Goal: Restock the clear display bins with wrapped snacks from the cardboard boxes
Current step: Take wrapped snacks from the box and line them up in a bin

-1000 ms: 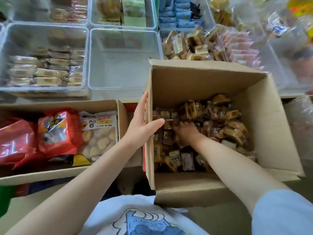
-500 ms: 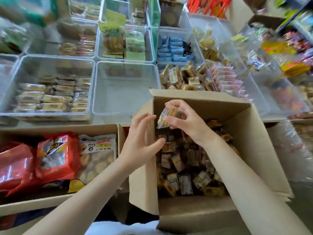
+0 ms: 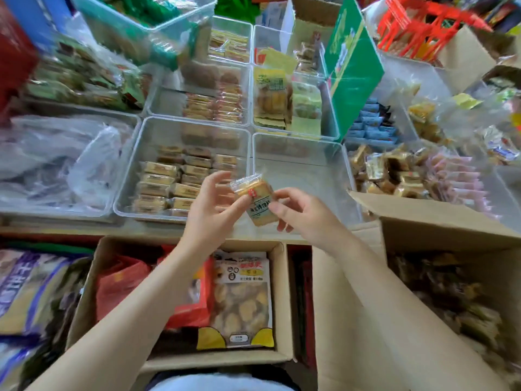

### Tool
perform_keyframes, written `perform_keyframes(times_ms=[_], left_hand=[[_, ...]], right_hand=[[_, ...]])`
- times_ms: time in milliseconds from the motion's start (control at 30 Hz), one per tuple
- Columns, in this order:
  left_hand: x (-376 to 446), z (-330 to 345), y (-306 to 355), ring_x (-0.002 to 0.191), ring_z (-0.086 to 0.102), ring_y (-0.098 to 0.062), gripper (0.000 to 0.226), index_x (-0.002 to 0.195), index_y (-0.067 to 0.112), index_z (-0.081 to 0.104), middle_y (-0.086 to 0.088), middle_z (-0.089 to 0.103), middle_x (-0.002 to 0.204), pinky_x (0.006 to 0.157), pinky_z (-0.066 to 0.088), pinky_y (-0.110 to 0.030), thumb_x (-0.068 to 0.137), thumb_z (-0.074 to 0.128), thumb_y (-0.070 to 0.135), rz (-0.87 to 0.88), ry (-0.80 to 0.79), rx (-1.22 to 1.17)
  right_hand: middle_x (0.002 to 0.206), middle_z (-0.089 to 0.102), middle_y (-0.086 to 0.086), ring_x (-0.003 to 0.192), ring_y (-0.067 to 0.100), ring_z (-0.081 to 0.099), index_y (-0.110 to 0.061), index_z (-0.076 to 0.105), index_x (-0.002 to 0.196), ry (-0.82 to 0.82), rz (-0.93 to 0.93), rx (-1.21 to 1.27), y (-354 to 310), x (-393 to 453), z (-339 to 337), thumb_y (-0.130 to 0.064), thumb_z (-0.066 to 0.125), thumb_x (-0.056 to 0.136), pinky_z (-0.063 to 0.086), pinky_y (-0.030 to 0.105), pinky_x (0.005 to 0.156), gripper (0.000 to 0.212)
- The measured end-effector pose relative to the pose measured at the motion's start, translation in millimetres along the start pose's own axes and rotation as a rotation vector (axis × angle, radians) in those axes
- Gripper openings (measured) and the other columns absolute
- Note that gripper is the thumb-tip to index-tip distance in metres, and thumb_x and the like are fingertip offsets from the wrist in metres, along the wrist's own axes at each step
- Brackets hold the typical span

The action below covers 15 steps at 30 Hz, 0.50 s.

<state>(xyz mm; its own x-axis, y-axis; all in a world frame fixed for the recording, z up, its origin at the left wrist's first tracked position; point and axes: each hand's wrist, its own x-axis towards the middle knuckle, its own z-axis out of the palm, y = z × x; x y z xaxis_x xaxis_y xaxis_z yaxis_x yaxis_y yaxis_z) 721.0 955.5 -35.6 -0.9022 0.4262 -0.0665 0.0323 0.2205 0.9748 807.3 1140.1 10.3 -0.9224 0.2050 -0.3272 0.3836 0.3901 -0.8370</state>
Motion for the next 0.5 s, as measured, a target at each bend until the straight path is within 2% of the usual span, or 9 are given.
perform_keyframes(times_ms=[67, 167, 233, 300, 367, 500], left_hand=[[29.9, -44.2, -40.6, 0.118, 0.058, -0.01, 0.065, 0.142, 0.021, 0.047, 0.003, 0.059, 0.132, 0.097, 0.05, -0.034, 0.089, 0.067, 0.054, 0.022, 0.041, 0.265], [64.8, -111.1, -106.1, 0.142, 0.037, -0.035, 0.079, 0.144, 0.007, 0.047, -0.019, 0.041, 0.153, 0.114, 0.033, -0.05, 0.088, 0.057, 0.062, 0.093, 0.119, 0.83], [73.8, -143.2, -136.9, 0.153, 0.012, -0.035, 0.091, 0.153, 0.006, 0.034, -0.022, 0.017, 0.164, 0.123, 0.016, -0.052, 0.088, 0.056, 0.066, 0.015, 0.009, 1.035], [75.3, -159.1, -157.8, 0.155, -0.007, -0.03, 0.105, 0.16, 0.01, 0.018, -0.018, -0.001, 0.167, 0.126, 0.004, -0.049, 0.086, 0.04, 0.08, -0.033, -0.071, 1.094], [76.1, -162.9, -167.3, 0.155, -0.009, -0.03, 0.109, 0.161, 0.014, 0.014, -0.018, -0.002, 0.167, 0.125, 0.006, -0.048, 0.081, 0.025, 0.088, 0.002, -0.064, 1.112], [76.6, -159.5, -173.3, 0.153, 0.015, -0.037, 0.098, 0.155, 0.009, 0.035, -0.025, 0.02, 0.163, 0.12, 0.021, -0.046, 0.084, 0.033, 0.078, 0.107, 0.032, 1.098]], right_hand=[[0.094, 0.064, 0.002, 0.073, 0.008, 0.06, -0.029, 0.062, 0.109, 0.049, -0.022, -0.161, -6.5, 34.8, 25.7, -0.034, 0.064, 0.096, 0.05, 0.027, 0.073, 0.014], [0.099, 0.051, -0.006, 0.078, 0.01, 0.052, -0.022, 0.061, 0.118, 0.107, -0.116, -0.52, -17.5, 84.0, 61.3, -0.037, 0.062, 0.096, 0.041, 0.029, 0.071, 0.026], [0.102, 0.048, -0.007, 0.083, 0.015, 0.052, -0.018, 0.059, 0.123, 0.114, -0.162, -0.621, -27.1, 114.5, 82.7, -0.036, 0.059, 0.098, 0.038, 0.03, 0.069, 0.031], [0.105, 0.052, -0.004, 0.088, 0.018, 0.052, -0.016, 0.058, 0.125, 0.13, -0.175, -0.629, -37.4, 147.2, 100.9, -0.034, 0.058, 0.099, 0.037, 0.03, 0.071, 0.032], [0.114, 0.059, 0.002, 0.095, 0.023, 0.057, -0.015, 0.058, 0.128, 0.153, -0.179, -0.632, -45.9, 183.7, 117.7, -0.032, 0.058, 0.099, 0.042, 0.032, 0.075, 0.033], [0.123, 0.061, 0.006, 0.105, 0.029, 0.059, -0.018, 0.055, 0.133, 0.161, -0.158, -0.687, -57.2, 246.6, 156.3, -0.027, 0.055, 0.101, 0.047, 0.036, 0.08, 0.033]])
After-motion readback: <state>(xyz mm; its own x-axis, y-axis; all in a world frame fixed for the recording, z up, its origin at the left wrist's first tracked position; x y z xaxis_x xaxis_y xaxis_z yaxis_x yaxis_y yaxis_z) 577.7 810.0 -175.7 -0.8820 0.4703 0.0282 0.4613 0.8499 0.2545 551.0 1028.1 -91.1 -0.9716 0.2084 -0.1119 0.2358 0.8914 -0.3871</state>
